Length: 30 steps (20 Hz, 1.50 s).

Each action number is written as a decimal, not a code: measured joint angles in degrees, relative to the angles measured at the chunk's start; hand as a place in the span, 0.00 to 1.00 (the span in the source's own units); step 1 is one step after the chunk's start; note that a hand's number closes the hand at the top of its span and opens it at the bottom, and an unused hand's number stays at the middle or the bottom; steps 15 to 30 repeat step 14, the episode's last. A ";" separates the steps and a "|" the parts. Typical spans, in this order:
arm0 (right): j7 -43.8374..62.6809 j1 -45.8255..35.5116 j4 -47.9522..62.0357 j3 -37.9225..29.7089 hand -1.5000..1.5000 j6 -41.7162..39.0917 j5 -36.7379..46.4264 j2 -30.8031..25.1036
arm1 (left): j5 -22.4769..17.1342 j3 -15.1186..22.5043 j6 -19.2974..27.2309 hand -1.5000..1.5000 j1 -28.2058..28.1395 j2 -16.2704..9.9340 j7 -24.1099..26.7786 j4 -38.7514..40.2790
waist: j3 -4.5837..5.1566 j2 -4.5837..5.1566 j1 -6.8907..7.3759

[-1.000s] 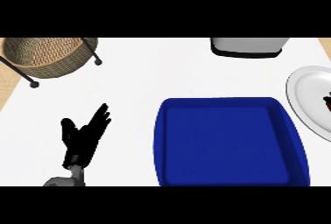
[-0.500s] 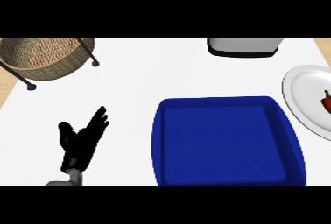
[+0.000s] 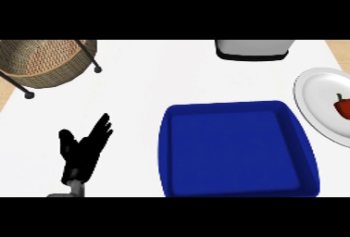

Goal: Pick the bell pepper from the tray and place it in the plate

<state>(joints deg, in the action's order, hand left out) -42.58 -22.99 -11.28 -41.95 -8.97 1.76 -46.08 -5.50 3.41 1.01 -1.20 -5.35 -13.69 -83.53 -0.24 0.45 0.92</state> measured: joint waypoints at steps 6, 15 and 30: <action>-3.87 5.39 -0.34 2.26 0.00 -2.91 0.76 -0.71 | 0.25 -0.23 0.09 0.50 -0.44 0.20 -0.18 -0.52 | 0.07 -0.20 -0.31; -6.50 10.61 -1.67 5.50 0.00 -2.52 0.57 0.34 | 1.09 -1.28 0.38 0.50 2.28 0.84 0.11 2.78 | 0.15 -0.33 -0.69; -6.50 10.61 -1.67 5.50 0.00 -2.52 0.57 0.34 | 1.09 -1.28 0.38 0.50 2.28 0.84 0.11 2.78 | 0.15 -0.33 -0.69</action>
